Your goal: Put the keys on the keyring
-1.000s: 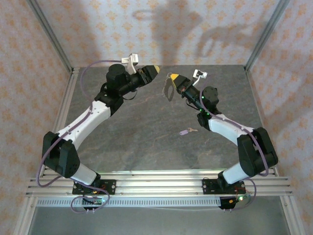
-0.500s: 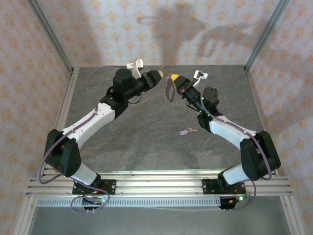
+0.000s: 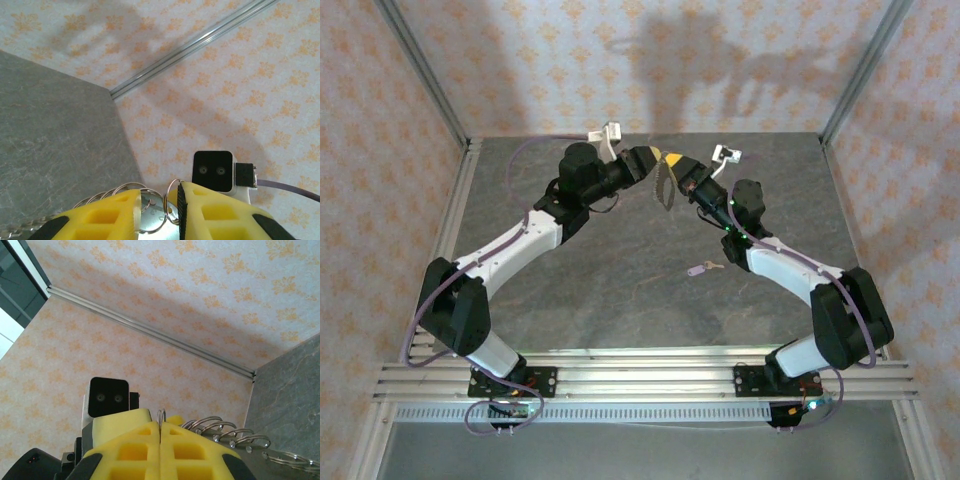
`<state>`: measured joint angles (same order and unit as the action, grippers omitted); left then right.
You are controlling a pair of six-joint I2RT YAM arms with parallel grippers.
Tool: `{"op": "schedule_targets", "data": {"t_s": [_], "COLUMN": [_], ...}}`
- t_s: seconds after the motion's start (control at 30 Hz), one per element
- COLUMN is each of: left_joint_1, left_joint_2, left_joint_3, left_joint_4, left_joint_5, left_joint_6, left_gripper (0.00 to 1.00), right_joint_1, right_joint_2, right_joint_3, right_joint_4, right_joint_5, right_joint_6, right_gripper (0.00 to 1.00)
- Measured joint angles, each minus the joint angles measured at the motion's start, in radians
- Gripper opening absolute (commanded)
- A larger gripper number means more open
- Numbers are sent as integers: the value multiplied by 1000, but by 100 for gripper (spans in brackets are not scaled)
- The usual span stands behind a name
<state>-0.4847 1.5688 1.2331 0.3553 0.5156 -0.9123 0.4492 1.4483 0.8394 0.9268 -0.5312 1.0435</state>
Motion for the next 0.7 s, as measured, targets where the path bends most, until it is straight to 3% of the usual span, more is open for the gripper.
{"op": "schedule_targets", "data": {"t_s": [0.7], "left_joint_1": [-24], "left_joint_2": [20], "left_joint_3": [2], "left_joint_4": [23], "left_joint_5": [3], "left_joint_6": [-3], "left_gripper": [14], "right_joint_1": [5], "right_joint_2": [8], "right_joint_3": [0], "right_joint_4": [0], "right_joint_5": [-3], "right_joint_6": [0], "right_gripper": [0]}}
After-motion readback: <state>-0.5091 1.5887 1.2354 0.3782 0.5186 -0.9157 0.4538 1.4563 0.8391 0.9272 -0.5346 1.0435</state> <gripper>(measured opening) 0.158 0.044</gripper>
